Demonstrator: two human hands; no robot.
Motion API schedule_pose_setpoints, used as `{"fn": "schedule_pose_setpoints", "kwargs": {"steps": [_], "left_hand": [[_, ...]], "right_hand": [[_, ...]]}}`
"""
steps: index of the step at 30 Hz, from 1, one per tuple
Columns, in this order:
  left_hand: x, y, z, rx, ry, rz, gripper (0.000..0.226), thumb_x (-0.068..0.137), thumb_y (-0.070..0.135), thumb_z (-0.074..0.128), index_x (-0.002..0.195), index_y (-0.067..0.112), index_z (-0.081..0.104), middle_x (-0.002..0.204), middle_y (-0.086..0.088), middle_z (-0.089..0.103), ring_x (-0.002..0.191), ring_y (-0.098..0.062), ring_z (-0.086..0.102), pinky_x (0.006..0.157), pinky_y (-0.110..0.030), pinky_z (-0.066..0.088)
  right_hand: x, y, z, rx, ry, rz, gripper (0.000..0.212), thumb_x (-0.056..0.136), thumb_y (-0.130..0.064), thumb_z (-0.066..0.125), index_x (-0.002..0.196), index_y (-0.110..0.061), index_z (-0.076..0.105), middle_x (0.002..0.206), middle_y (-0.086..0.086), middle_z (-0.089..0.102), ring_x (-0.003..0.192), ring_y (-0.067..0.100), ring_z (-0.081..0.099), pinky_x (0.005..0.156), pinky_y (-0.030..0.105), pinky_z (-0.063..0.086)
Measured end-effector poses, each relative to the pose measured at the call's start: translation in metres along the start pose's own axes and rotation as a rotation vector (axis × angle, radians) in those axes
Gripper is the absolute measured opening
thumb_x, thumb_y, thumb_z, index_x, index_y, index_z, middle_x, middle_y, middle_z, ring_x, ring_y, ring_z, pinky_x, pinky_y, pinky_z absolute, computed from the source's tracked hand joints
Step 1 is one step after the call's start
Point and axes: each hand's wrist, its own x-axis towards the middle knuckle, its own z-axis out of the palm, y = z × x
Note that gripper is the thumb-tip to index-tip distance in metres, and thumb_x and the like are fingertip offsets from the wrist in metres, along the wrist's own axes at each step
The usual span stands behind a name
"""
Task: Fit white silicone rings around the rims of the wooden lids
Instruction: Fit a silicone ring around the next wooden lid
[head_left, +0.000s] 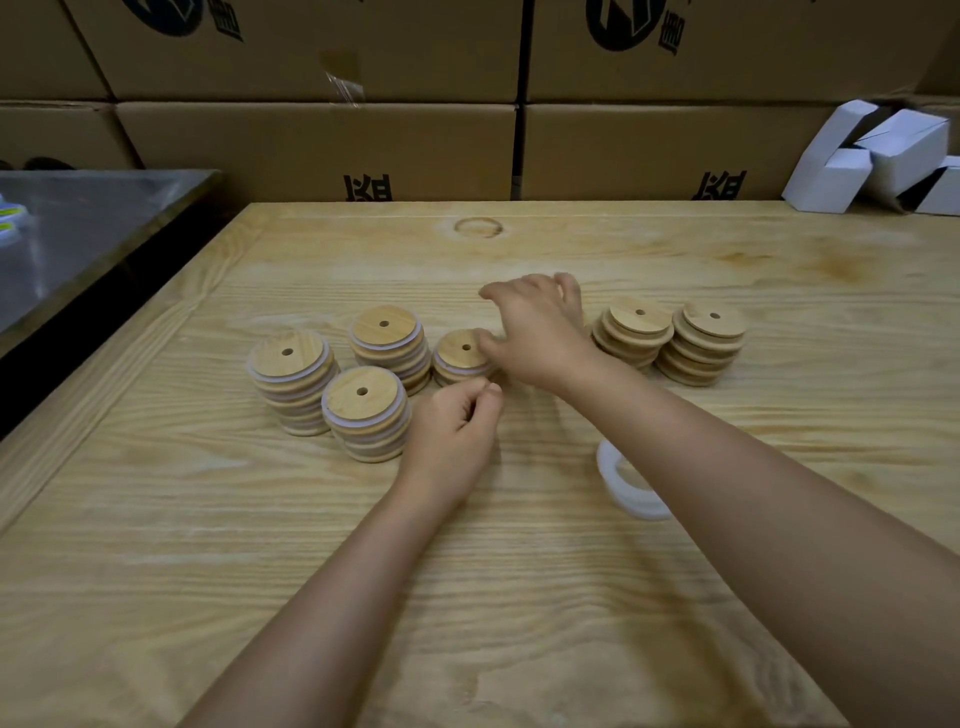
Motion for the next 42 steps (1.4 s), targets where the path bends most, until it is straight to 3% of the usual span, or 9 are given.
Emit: {"fn": "schedule_pose_setpoints", "kwargs": {"steps": [4, 7, 11, 16, 21, 27, 33, 37, 42], "left_hand": [[0.0, 0.001, -0.001, 0.002, 0.003, -0.006, 0.044, 0.081, 0.038, 0.04, 0.054, 0.003, 0.04, 0.049, -0.019, 0.043, 0.048, -0.019, 0.038, 0.053, -0.048, 0.039], [0.0, 0.001, 0.0, 0.014, 0.006, -0.01, 0.043, 0.082, 0.036, 0.041, 0.055, 0.004, 0.042, 0.045, -0.014, 0.044, 0.046, -0.018, 0.039, 0.053, -0.048, 0.04], [0.0, 0.0, 0.0, 0.008, 0.002, -0.017, 0.04, 0.082, 0.036, 0.041, 0.056, 0.006, 0.044, 0.041, 0.0, 0.041, 0.043, -0.017, 0.039, 0.052, -0.046, 0.041], [0.0, 0.0, 0.001, -0.007, 0.0, -0.042, 0.039, 0.086, 0.034, 0.043, 0.052, 0.015, 0.046, 0.037, 0.005, 0.044, 0.038, -0.01, 0.039, 0.047, -0.032, 0.038], [0.005, 0.007, -0.001, -0.376, -0.08, -0.224, 0.033, 0.099, 0.024, 0.04, 0.071, 0.011, 0.054, 0.044, -0.002, 0.054, 0.029, -0.011, 0.04, 0.032, -0.014, 0.027], [0.003, 0.013, -0.003, -0.632, -0.297, -0.274, 0.039, 0.08, 0.044, 0.052, 0.09, 0.007, 0.054, 0.075, -0.009, 0.067, 0.054, -0.021, 0.064, 0.045, -0.028, 0.052], [0.0, 0.013, -0.003, -0.717, -0.477, -0.282, 0.029, 0.08, 0.029, 0.058, 0.105, 0.015, 0.062, 0.087, -0.003, 0.069, 0.074, -0.014, 0.067, 0.063, -0.027, 0.057], [-0.001, 0.014, -0.002, -0.657, -0.493, -0.321, 0.02, 0.085, 0.021, 0.056, 0.1, 0.01, 0.062, 0.086, -0.006, 0.069, 0.078, -0.015, 0.067, 0.067, -0.03, 0.055], [0.002, 0.014, -0.002, -0.695, -0.418, -0.401, 0.018, 0.095, 0.009, 0.047, 0.105, 0.002, 0.06, 0.09, -0.019, 0.064, 0.081, -0.025, 0.066, 0.068, -0.033, 0.059]], "right_hand": [[0.001, 0.017, -0.013, -0.304, -0.274, 0.084, 0.056, 0.09, -0.043, 0.045, 0.138, -0.015, 0.034, 0.141, 0.014, 0.037, 0.138, 0.037, 0.016, 0.112, 0.053, -0.005], [-0.002, 0.023, -0.012, -0.37, -0.322, 0.077, 0.046, 0.094, -0.028, 0.041, 0.138, -0.016, 0.032, 0.14, 0.015, 0.036, 0.133, 0.037, 0.025, 0.111, 0.055, -0.002], [-0.004, 0.023, -0.011, -0.366, -0.282, 0.066, 0.046, 0.095, -0.026, 0.044, 0.139, -0.018, 0.033, 0.138, 0.014, 0.037, 0.13, 0.036, 0.03, 0.11, 0.055, 0.004], [-0.008, 0.023, -0.014, -0.253, -0.089, 0.005, 0.051, 0.087, -0.038, 0.059, 0.133, -0.021, 0.044, 0.131, 0.009, 0.044, 0.123, 0.033, 0.036, 0.106, 0.046, 0.016], [-0.039, 0.016, -0.027, 0.103, 0.137, -0.062, 0.057, 0.081, -0.031, 0.068, 0.133, -0.021, 0.048, 0.127, 0.003, 0.046, 0.116, 0.025, 0.038, 0.1, 0.034, 0.027], [-0.087, 0.009, -0.035, 0.155, 0.248, -0.132, 0.051, 0.074, -0.023, 0.076, 0.122, -0.012, 0.061, 0.121, 0.013, 0.056, 0.11, 0.033, 0.049, 0.095, 0.043, 0.037], [-0.114, 0.002, -0.025, 0.118, 0.285, -0.208, 0.049, 0.074, -0.034, 0.069, 0.114, -0.006, 0.066, 0.114, 0.018, 0.061, 0.1, 0.038, 0.057, 0.088, 0.047, 0.047], [-0.121, 0.004, -0.016, 0.157, 0.242, -0.177, 0.057, 0.067, -0.027, 0.079, 0.117, -0.003, 0.063, 0.119, 0.016, 0.06, 0.105, 0.036, 0.056, 0.092, 0.048, 0.046], [-0.127, 0.013, -0.018, 0.33, 0.315, -0.121, 0.043, 0.082, -0.018, 0.066, 0.121, -0.002, 0.06, 0.123, 0.011, 0.058, 0.112, 0.028, 0.053, 0.1, 0.036, 0.04]]}}
